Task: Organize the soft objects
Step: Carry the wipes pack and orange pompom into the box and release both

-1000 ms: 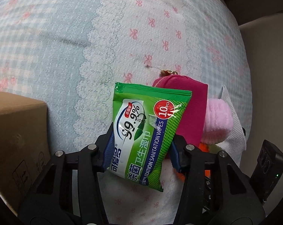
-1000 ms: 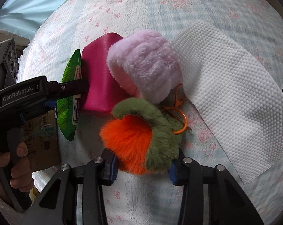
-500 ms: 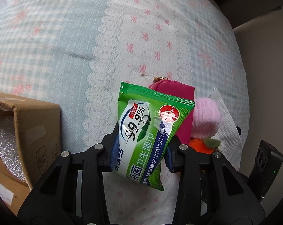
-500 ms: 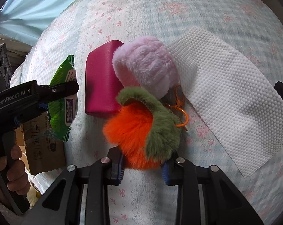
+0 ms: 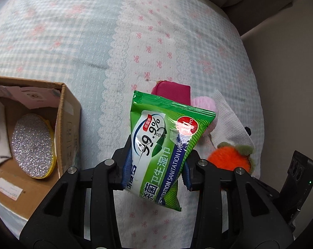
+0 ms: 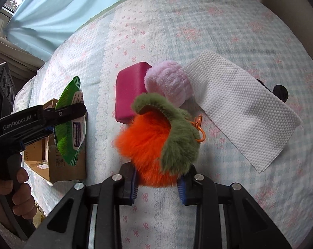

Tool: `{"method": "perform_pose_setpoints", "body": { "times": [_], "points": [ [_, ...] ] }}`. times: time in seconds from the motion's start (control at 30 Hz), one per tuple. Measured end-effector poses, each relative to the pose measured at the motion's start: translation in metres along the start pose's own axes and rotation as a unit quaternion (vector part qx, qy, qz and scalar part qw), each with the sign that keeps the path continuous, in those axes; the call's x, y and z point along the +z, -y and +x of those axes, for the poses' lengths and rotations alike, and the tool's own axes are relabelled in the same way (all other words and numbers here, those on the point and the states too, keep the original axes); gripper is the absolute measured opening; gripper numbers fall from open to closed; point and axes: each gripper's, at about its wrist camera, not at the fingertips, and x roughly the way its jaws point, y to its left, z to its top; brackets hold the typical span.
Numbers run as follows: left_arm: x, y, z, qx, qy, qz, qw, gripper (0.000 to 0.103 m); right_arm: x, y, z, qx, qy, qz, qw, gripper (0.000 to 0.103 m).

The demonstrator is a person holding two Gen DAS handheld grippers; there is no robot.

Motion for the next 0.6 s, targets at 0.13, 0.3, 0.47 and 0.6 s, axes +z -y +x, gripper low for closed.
{"method": "perform_pose_setpoints", "body": {
  "times": [0.13,0.3,0.47,0.6],
  "points": [
    [-0.01,0.012,-0.042,-0.006,0.027,0.006,0.9996,0.035,-0.004,-0.006,-0.034,-0.005,0.029,-0.013,0.999,0.028],
    [-0.023,0.024,-0.106,-0.002,0.068,0.013,0.9976,0.035,-0.009,-0.032,-0.088,-0.014,0.061,-0.035,0.997,0.028],
    [-0.033,0.018,-0.166,0.001,0.104,0.013,0.9945,0.035,-0.007,-0.065,-0.136,-0.016,0.093,-0.069,0.993,0.028],
    [-0.035,-0.002,-0.205,0.005,0.127,0.013,0.9919,0.035,-0.007,-0.098,-0.167,-0.015,0.124,-0.098,0.987,0.028]
  ]
}}
